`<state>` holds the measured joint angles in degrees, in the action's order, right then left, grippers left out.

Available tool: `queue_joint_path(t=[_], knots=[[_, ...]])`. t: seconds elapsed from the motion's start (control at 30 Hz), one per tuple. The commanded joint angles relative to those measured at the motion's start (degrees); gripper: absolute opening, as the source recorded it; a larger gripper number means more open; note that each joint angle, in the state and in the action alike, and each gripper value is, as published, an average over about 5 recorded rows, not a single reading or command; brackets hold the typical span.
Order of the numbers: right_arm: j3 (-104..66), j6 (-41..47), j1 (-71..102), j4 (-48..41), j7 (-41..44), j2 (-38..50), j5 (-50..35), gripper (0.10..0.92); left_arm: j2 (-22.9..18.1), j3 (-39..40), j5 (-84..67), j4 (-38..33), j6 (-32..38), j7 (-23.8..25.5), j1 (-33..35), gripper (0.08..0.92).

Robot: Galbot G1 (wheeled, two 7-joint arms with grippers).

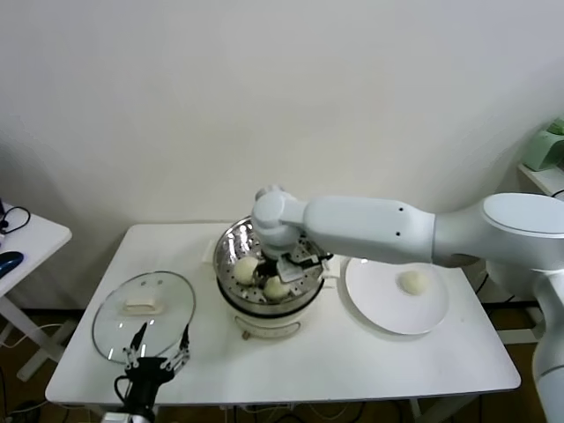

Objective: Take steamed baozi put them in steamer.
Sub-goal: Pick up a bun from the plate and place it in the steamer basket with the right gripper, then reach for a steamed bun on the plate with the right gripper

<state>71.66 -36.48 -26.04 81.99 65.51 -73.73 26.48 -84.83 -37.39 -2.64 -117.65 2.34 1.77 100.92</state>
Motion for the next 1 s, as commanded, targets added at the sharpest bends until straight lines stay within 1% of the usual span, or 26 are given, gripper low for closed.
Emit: queue_joint_path(t=[0.03,0.3,0.47,0.57,0.8,0.93,1.0], knots=[[0.4,-0.6,0.5,0.6,0.1,0.4,0.1,0.704,-0.1,0.1,-0.1,0.1,0.1,0.0,0.1,0.823],[0.1,-1.0,0.9,-0.2,-0.3,0.4,0.3,0.706,-0.2,0.2,-0.2,0.2,-0.1,0.0,-0.1,0.823],[0.1,-1.0,0.9,-0.3,-0.7,0.5,-0.1,0.787,-0.2,0.2,-0.3,0.2,-0.2,-0.1,-0.3,0.823],[-0.3,-1.2,0.8,-0.4,-0.6,0.4,-0.2,0.814,-0.2,0.2,-0.3,0.2,-0.2,-0.1,-0.4,0.823],[-2.2,-1.6,-0.9,-0.8,0.3,1.0,-2.6,0.823,-0.1,0.1,-0.3,0.3,-0.2,-0.1,-0.4,0.823],[-3.7,-1.3,-3.6,-2.1,1.2,2.2,-5.5,0.823,0.0,0.0,-0.3,0.2,-0.2,-0.1,-0.4,0.823],[-4.3,0.7,-5.5,-3.2,1.7,3.3,-8.3,0.823,0.1,-0.1,-0.3,0.1,-0.2,-0.1,-0.4,0.823]])
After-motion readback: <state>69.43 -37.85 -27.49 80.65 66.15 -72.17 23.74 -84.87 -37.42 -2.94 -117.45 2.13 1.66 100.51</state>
